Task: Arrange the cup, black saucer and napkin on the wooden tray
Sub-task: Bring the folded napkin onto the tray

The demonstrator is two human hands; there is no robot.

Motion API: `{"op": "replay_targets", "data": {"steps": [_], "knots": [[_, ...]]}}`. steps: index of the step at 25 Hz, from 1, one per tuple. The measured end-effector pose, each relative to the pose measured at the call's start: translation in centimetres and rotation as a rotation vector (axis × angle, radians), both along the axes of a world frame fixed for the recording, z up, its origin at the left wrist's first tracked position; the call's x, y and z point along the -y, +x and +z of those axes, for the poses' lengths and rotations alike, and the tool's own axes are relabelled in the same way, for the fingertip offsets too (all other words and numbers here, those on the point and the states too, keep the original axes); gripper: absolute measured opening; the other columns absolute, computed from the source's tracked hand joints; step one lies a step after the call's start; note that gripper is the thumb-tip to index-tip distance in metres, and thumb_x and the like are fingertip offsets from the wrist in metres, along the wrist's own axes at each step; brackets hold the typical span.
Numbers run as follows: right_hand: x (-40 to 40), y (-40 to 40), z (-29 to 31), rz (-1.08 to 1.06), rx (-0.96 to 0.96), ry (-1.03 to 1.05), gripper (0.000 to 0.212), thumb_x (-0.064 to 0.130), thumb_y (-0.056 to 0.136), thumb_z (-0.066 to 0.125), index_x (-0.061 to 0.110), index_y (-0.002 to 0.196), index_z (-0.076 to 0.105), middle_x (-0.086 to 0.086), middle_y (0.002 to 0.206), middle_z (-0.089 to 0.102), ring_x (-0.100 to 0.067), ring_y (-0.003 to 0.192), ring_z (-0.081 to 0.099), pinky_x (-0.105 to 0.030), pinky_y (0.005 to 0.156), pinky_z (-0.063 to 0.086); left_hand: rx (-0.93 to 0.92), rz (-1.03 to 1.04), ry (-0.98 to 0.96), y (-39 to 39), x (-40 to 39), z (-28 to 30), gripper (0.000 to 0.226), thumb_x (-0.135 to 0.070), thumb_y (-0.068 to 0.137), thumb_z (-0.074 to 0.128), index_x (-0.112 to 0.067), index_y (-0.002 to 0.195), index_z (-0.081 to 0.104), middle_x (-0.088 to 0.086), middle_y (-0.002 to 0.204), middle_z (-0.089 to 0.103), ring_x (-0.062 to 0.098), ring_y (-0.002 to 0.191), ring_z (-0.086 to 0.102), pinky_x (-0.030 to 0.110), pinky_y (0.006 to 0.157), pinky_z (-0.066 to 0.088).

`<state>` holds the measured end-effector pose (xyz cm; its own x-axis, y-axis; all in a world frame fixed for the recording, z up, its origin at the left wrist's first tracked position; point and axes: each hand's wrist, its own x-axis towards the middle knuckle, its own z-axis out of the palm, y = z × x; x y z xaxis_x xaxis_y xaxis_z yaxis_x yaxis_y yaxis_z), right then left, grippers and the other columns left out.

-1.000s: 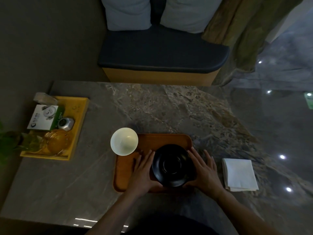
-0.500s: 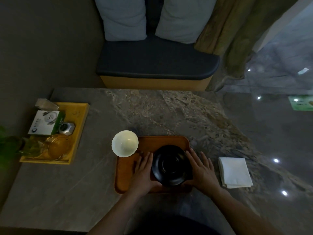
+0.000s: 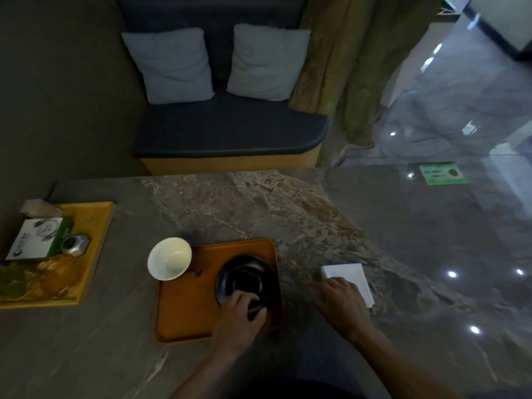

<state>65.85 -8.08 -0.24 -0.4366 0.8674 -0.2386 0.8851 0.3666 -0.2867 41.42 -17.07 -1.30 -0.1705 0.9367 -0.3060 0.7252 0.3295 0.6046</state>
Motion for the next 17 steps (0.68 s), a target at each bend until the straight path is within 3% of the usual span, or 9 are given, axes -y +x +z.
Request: {"op": "replay_targets", "data": {"steps": [7,13,17], "knots": [[-3.7,9.3,0.2,-0.043,0.122,-0.104,0.044,0.05,0.09,0.053,0.036,0.132,0.048,0.004,0.136,0.055,-0.017,0.126,0.046,-0.04,0.104,0.036,-0.167,-0.38,-0.121,8.5,-9.4,0.5,0.044,-0.06,0.08,0.057,-0.032,0.114,0.057,-0.003,0.117,0.057,0.018,0.113,0.051,0.039,0.092,0.042],[-7.9,11.1,-0.6,-0.011,0.22,-0.204,0.069,0.051,0.079,0.066,0.032,0.14,0.039,0.0,0.143,0.048,-0.024,0.128,0.044,-0.044,0.099,0.041,-0.213,-0.393,-0.247,12.5,-14.4,-0.6,0.047,-0.059,0.071,0.064,-0.034,0.108,0.052,-0.001,0.11,0.056,0.023,0.104,0.052,0.038,0.079,0.042],[-9.5,10.7,-1.6,0.035,0.229,-0.271,0.082,0.049,0.074,0.073,0.034,0.143,0.03,-0.003,0.144,0.042,-0.028,0.131,0.037,-0.049,0.103,0.039,-0.256,-0.348,-0.315,13.2,-15.5,-1.7,0.054,-0.054,0.07,0.07,-0.032,0.116,0.051,0.0,0.118,0.054,0.023,0.112,0.049,0.037,0.084,0.04]]}}
